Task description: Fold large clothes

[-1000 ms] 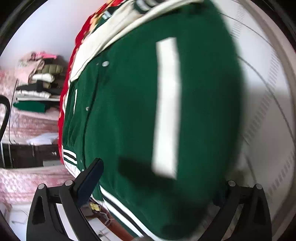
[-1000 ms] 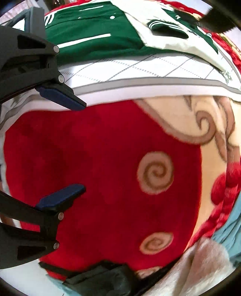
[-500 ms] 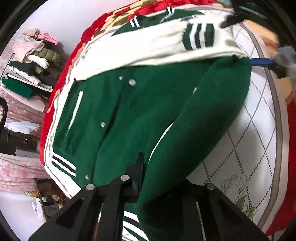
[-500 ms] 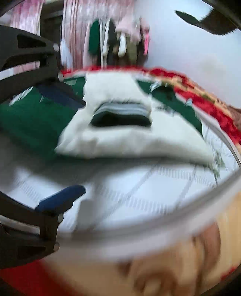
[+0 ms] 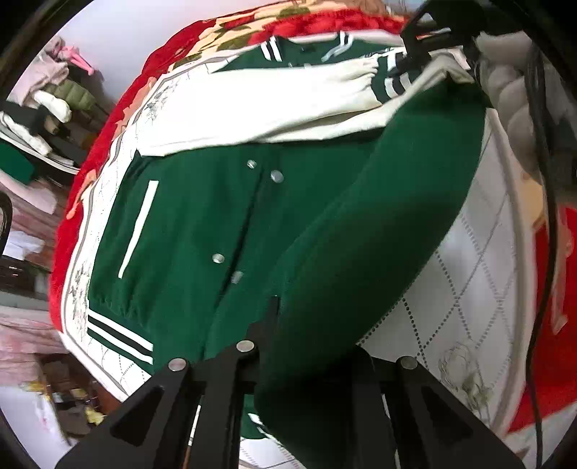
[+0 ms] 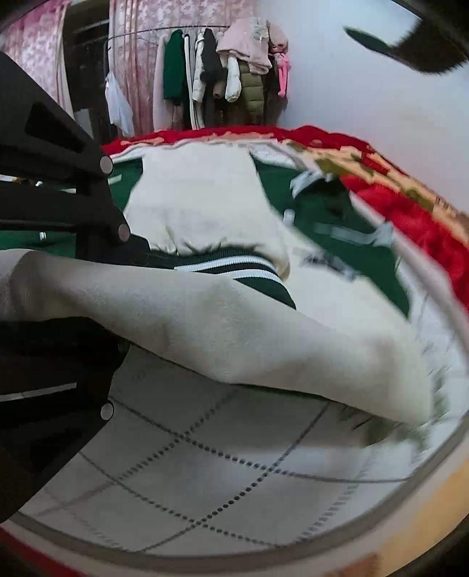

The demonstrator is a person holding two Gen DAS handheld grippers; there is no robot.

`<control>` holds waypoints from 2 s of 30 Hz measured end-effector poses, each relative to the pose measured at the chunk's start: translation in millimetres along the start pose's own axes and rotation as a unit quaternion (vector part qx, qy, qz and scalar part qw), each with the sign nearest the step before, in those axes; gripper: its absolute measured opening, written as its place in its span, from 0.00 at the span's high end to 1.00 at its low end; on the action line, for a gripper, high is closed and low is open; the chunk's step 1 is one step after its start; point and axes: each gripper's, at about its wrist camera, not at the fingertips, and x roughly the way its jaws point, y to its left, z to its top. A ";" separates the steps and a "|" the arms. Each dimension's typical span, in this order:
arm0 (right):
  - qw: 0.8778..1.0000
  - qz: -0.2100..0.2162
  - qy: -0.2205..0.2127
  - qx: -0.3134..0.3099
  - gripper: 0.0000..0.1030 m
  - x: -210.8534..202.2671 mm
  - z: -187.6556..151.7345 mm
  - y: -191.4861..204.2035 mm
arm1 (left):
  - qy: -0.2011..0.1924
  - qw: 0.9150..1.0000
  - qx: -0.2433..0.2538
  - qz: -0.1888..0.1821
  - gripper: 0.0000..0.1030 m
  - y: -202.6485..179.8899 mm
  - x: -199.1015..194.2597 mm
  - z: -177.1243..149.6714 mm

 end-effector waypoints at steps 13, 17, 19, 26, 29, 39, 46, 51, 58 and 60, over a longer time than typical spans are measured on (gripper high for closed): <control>0.980 -0.133 0.014 -0.151 0.85 30.4 -27.3 273.7 | 0.014 0.983 -0.161 -0.083 0.87 210.8 -4.1 31.5; 0.964 -0.185 0.048 -0.183 0.85 124.7 -47.4 331.7 | 0.055 0.970 -0.219 -0.093 0.84 273.3 51.3 21.8; 0.953 -0.214 0.076 -0.199 0.84 182.1 -59.5 351.0 | 0.079 0.959 -0.250 -0.109 0.81 297.8 84.2 12.6; 0.953 -0.073 0.197 -0.219 0.33 272.7 -90.2 369.3 | 0.101 0.896 -0.402 -0.159 0.28 372.8 124.3 -38.4; 0.960 -0.010 0.184 -0.211 0.30 232.0 -81.2 350.5 | 0.096 0.890 -0.431 -0.111 0.23 388.8 118.7 -53.8; 0.987 -0.138 0.068 -0.055 0.17 156.9 -0.5 151.9 | 0.141 0.927 -0.347 0.016 0.23 367.0 167.3 -39.5; 0.999 -0.026 0.028 -0.034 0.79 153.8 -20.9 130.9 | 0.120 0.943 -0.305 0.054 0.23 349.2 148.1 -17.1; 0.997 -0.061 -0.020 0.051 0.82 63.8 -87.6 84.2 | 0.100 0.949 -0.294 0.049 0.23 335.3 111.0 -13.4; 0.974 -0.190 0.062 0.106 0.83 -21.6 -231.7 -1.9 | 0.107 0.936 -0.336 -0.012 0.23 342.9 93.8 -21.9; 0.970 -0.193 0.104 0.107 0.83 -24.8 -251.2 -15.9 | 0.116 0.928 -0.354 -0.017 0.23 335.8 87.4 -35.7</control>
